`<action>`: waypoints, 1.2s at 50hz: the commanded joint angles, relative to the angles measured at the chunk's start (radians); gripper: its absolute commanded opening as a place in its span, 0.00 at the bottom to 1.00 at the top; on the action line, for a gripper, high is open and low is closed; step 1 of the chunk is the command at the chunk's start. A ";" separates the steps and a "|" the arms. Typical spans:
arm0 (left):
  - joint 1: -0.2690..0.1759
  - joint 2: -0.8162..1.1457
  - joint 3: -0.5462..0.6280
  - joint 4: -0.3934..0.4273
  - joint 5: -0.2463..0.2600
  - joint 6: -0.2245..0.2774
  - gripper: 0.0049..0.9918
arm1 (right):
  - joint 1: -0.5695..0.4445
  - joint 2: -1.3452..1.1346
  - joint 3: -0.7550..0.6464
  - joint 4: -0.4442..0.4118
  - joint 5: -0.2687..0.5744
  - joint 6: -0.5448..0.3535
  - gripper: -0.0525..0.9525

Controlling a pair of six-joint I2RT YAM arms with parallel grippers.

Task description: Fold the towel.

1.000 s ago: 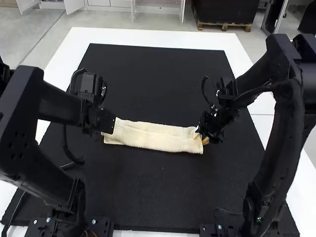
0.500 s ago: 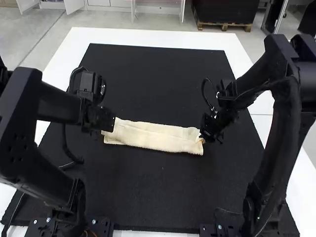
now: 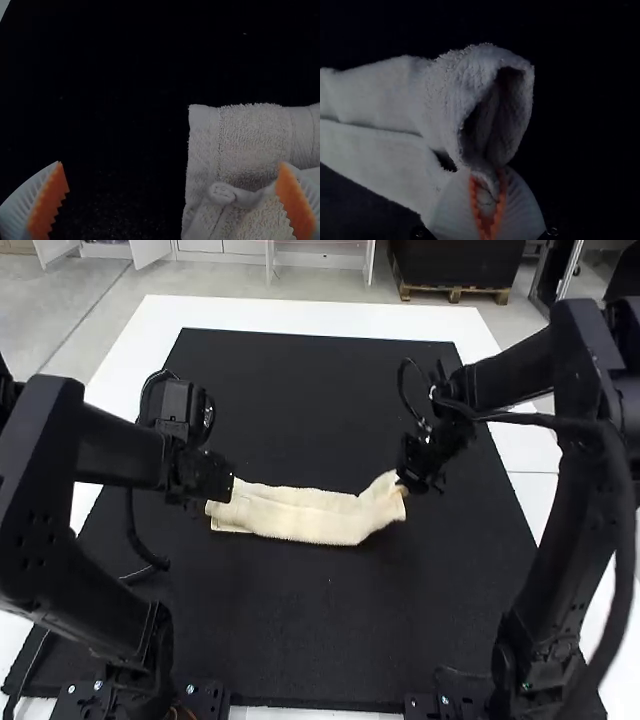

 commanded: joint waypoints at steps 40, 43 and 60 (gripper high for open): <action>0.010 -0.068 0.009 -0.001 0.026 -0.028 0.98 | 0.227 -0.037 0.053 0.227 -0.188 0.142 0.03; 0.010 -0.068 0.009 -0.001 0.026 -0.028 0.98 | 0.250 -0.033 0.053 0.255 -0.206 0.156 0.03; 0.075 -0.077 0.012 0.013 0.018 -0.060 0.98 | 0.364 -0.005 0.060 0.385 -0.244 0.226 0.03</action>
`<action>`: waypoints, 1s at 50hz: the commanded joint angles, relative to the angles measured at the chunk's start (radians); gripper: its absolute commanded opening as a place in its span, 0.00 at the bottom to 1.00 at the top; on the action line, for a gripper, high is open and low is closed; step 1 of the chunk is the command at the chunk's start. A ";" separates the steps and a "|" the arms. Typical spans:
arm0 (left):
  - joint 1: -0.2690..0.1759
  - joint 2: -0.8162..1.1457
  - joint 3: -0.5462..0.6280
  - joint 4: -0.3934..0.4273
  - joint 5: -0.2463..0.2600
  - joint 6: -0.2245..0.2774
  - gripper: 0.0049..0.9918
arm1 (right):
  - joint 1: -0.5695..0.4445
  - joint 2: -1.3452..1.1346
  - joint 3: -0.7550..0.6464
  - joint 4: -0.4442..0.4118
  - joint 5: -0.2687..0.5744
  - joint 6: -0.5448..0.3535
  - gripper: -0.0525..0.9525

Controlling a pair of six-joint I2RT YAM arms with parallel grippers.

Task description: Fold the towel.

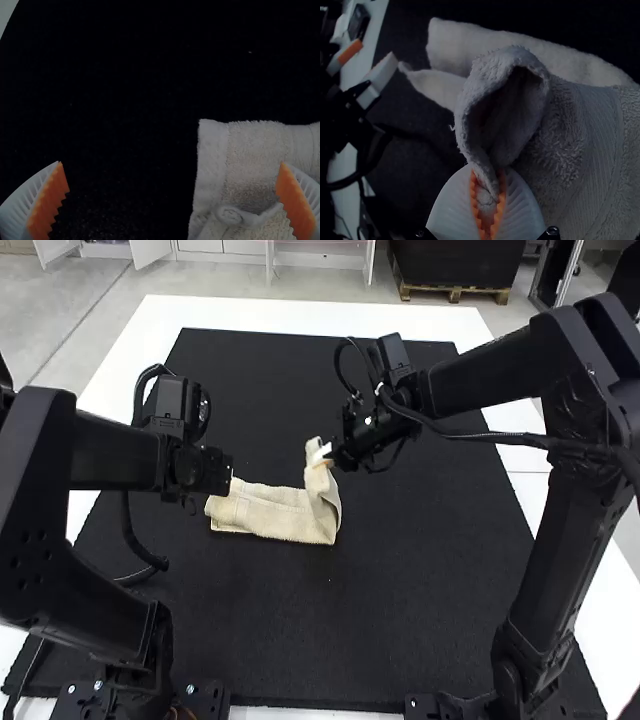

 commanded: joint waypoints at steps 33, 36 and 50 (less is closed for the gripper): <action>0.160 -0.084 0.000 0.019 -0.059 -0.054 0.98 | 0.146 0.066 0.095 0.099 -0.129 0.095 0.03; 0.161 -0.084 0.000 0.019 -0.059 -0.055 0.98 | 0.161 0.083 0.105 0.116 -0.129 0.103 0.03; 0.181 -0.097 0.000 0.017 -0.057 -0.061 0.98 | 0.178 0.183 0.185 0.119 -0.123 0.101 0.03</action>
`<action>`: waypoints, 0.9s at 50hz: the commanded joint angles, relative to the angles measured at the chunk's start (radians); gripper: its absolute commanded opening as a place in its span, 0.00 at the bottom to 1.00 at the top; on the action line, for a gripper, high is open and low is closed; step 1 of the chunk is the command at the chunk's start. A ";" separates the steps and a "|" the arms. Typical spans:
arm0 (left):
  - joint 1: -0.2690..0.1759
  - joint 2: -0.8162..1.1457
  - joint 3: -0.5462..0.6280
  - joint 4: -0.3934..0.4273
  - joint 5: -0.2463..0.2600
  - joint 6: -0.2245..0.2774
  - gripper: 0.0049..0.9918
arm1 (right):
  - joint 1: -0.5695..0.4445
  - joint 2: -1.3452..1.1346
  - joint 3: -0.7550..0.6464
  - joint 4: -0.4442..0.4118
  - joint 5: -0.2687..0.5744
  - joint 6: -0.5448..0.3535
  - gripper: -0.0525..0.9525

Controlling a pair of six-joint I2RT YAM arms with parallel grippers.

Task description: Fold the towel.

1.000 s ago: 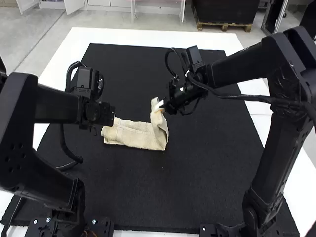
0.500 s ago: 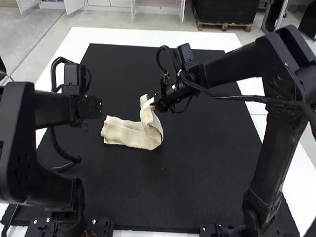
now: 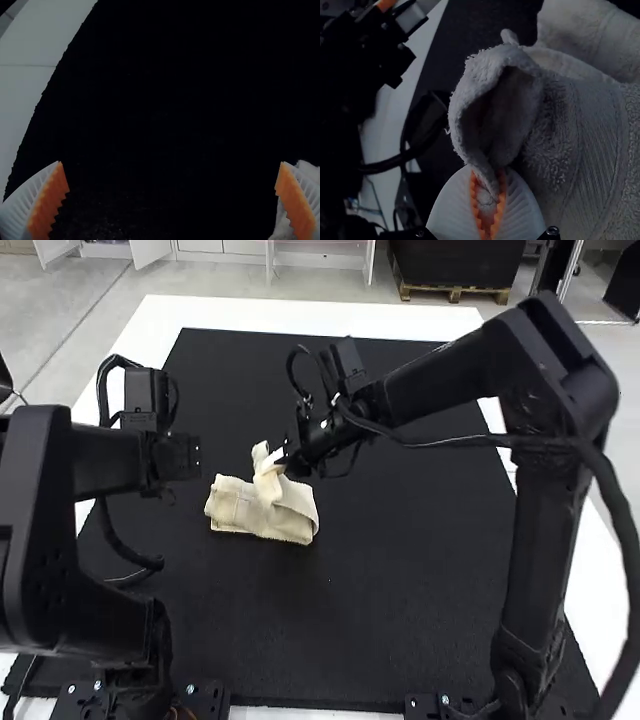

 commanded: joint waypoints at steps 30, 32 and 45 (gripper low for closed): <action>0.020 -0.039 -0.003 0.006 -0.005 -0.026 0.98 | 0.038 0.130 0.204 0.005 -0.029 0.009 0.03; 0.020 -0.041 -0.003 0.006 -0.003 -0.029 0.98 | 0.042 0.133 0.204 0.005 -0.030 0.007 0.03; 0.020 -0.046 -0.003 0.006 0.000 -0.034 0.98 | 0.075 0.142 0.210 0.010 -0.055 0.012 0.03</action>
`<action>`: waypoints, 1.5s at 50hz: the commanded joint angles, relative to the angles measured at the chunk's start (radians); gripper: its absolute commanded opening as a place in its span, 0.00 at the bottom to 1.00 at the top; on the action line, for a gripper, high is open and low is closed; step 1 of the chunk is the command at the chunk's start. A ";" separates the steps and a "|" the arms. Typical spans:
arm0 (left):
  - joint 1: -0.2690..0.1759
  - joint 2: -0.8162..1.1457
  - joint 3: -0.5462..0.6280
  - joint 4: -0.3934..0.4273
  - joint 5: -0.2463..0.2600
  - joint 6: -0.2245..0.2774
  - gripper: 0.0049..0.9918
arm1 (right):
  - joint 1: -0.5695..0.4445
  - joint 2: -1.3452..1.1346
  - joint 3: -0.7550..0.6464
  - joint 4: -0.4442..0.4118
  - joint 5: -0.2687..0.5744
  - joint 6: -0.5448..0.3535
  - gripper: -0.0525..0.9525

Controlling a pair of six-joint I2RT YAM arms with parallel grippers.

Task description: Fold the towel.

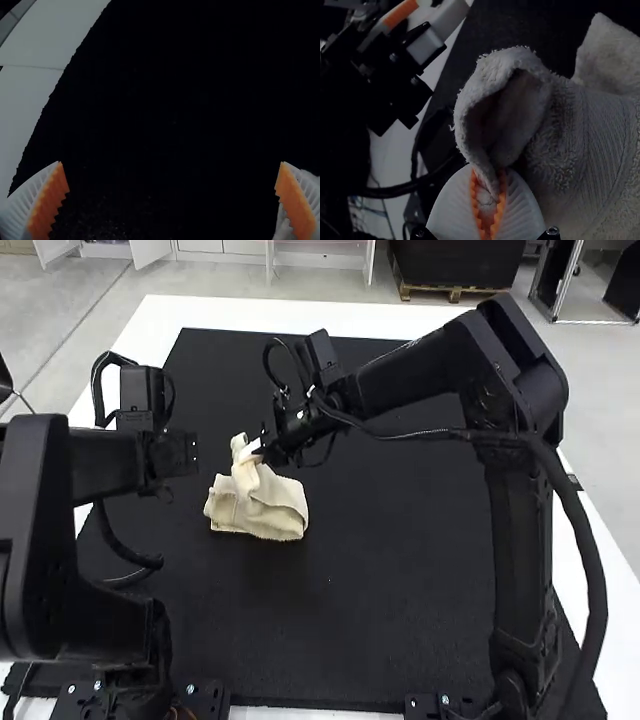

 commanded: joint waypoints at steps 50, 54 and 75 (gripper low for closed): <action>0.010 -0.053 -0.005 0.002 0.018 -0.023 0.98 | -0.007 0.135 0.129 0.018 0.139 -0.022 0.40; 0.010 -0.057 -0.005 0.002 0.019 -0.023 0.98 | -0.004 0.137 0.129 0.016 0.141 -0.019 0.54; 0.010 -0.065 -0.003 -0.003 0.026 -0.023 0.98 | 0.007 0.120 0.103 -0.016 0.147 -0.024 0.95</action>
